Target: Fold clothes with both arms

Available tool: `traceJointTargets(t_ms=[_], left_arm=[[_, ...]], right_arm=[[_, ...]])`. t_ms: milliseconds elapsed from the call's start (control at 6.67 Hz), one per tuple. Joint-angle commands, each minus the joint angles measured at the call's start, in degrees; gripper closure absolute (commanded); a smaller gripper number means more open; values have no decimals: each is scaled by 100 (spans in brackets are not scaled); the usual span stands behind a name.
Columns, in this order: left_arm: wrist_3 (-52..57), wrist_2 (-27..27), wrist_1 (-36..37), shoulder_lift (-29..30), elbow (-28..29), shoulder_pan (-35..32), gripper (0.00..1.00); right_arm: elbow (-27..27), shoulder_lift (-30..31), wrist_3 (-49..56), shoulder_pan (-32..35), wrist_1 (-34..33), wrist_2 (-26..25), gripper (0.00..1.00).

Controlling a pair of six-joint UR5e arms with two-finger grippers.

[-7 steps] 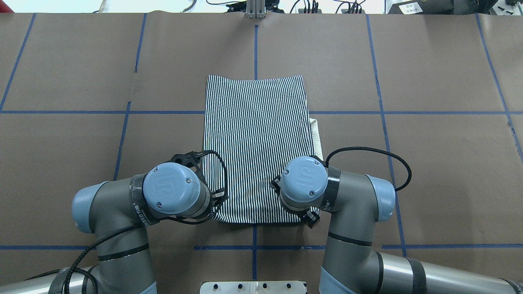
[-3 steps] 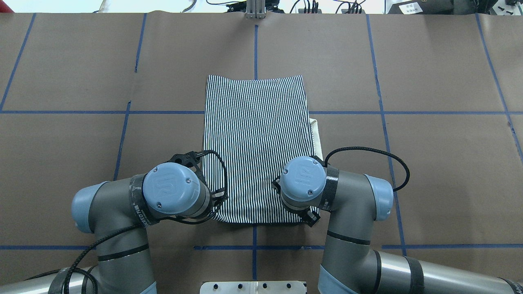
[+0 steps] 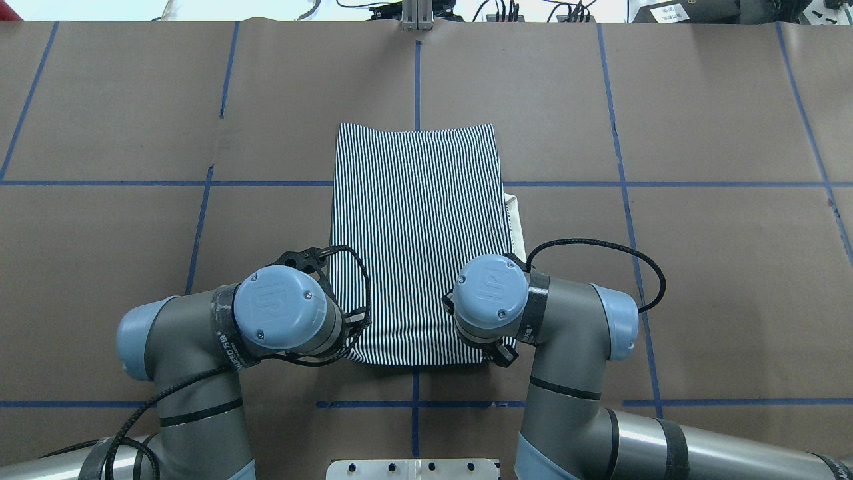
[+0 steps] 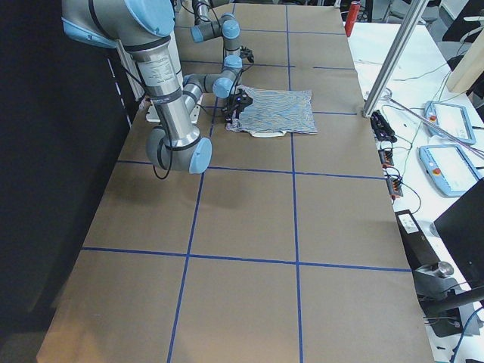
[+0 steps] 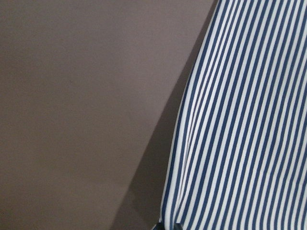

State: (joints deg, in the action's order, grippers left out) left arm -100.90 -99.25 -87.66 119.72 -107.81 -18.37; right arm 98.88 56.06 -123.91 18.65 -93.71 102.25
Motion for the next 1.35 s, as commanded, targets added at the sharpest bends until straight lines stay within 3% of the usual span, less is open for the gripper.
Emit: traceJointTargets(t_ms=[0,450,1199], left_arm=[[0,2,13,16,5,0,100],[9,-15,13,60,-38,0,100],[9,-42,758,-80,-1065,306,100]], right_arm=[[0,-104,34,7,-112,-12,100],[105,-104,8,7,-103,-117,100],[1299,379,-10,-413,-121,-126,100]])
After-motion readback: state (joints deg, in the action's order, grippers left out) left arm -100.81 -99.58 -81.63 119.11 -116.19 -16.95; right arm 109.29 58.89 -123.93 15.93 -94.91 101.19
